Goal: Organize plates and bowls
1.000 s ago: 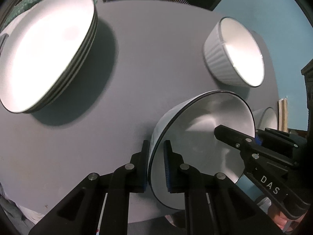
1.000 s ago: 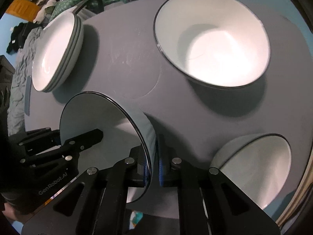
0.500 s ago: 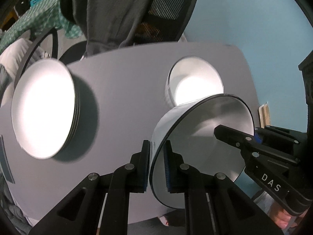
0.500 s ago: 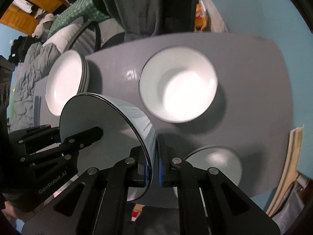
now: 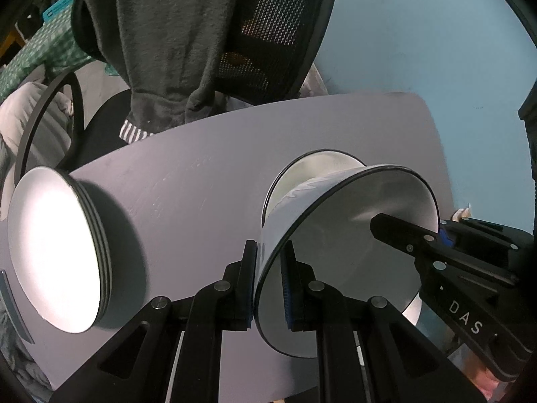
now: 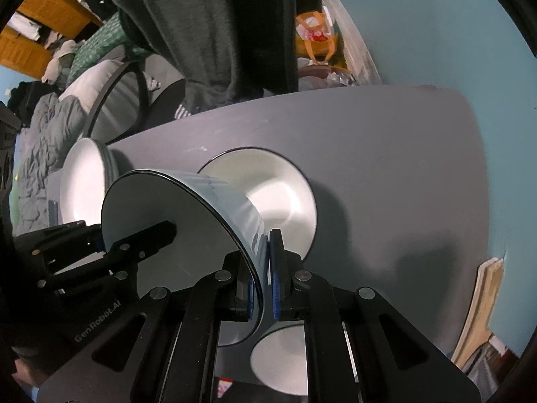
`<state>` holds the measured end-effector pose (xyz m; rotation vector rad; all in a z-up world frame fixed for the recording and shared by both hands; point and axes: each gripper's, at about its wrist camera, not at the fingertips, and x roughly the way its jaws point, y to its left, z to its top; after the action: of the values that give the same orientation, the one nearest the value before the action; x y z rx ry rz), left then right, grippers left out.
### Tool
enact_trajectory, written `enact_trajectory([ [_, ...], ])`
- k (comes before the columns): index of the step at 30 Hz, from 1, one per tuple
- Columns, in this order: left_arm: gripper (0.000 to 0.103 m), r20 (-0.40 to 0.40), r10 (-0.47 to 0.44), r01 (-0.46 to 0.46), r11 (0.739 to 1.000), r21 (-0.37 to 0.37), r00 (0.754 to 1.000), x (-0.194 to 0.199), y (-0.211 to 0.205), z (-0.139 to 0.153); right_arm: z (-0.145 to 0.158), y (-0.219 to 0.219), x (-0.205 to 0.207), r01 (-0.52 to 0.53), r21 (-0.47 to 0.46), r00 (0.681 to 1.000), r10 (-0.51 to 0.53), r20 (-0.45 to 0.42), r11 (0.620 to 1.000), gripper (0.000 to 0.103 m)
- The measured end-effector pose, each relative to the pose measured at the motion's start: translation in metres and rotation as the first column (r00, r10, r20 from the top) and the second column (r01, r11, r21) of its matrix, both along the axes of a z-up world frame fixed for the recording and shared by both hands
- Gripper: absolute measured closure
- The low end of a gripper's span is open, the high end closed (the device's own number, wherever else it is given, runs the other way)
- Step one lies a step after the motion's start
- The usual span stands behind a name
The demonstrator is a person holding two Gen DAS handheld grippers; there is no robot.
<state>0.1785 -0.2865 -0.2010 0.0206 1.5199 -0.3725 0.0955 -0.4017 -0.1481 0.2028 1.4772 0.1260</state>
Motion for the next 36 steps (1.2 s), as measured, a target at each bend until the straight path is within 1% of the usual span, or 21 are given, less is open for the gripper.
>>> enact_trajectory([
  [2,0.09,0.001,-0.008,0.008,1.0,0.008,1.0,0.002,-0.003,-0.002,0.002,-0.007,0.004,0.004,0.002,1.0,-0.004,-0.009,1.0,0.095],
  [8,0.09,-0.003,-0.039,0.039,0.998,0.04,0.999,0.008,-0.013,-0.009,-0.007,-0.013,0.013,0.02,0.005,1.0,-0.02,-0.024,1.0,0.095],
  [12,0.09,0.025,-0.064,0.063,0.996,0.06,0.998,0.009,-0.018,-0.007,-0.013,-0.016,0.016,0.025,0.001,0.999,-0.025,-0.039,1.0,0.095],
  [18,0.09,0.043,-0.102,0.097,0.991,0.093,0.994,0.012,-0.021,-0.009,-0.018,-0.021,0.017,0.03,-0.007,0.997,-0.031,-0.064,1.0,0.095],
  [21,0.09,0.019,-0.103,0.101,0.991,0.091,0.995,0.012,-0.019,-0.015,-0.021,-0.022,0.018,0.036,-0.003,0.996,-0.036,-0.085,0.999,0.095],
  [25,0.09,0.015,-0.108,0.106,0.989,0.101,0.994,0.01,-0.019,-0.018,-0.021,-0.022,0.017,0.031,0.001,0.995,-0.031,-0.099,1.0,0.093],
  [30,0.09,0.007,-0.09,0.089,0.993,0.078,0.996,0.011,-0.013,-0.017,-0.021,-0.025,0.017,0.047,0.01,0.993,-0.046,-0.108,0.999,0.093],
  [31,0.088,0.009,-0.089,0.088,0.993,0.079,0.996,0.011,-0.013,-0.017,-0.02,-0.025,0.017,0.047,0.011,0.993,-0.045,-0.109,0.999,0.093],
  [32,0.087,0.012,-0.086,0.084,0.993,0.079,0.996,0.011,-0.012,-0.015,-0.019,-0.025,0.017,0.048,0.013,0.993,-0.047,-0.11,0.999,0.093],
  [34,0.083,0.019,-0.077,0.075,0.994,0.075,0.997,0.01,-0.011,-0.012,-0.018,-0.026,0.017,0.059,0.025,0.992,-0.056,-0.111,0.998,0.087],
  [36,0.078,0.026,-0.067,0.065,0.995,0.075,0.997,0.011,-0.007,-0.011,-0.015,-0.026,0.016,0.068,0.039,0.992,-0.064,-0.105,0.997,0.079],
])
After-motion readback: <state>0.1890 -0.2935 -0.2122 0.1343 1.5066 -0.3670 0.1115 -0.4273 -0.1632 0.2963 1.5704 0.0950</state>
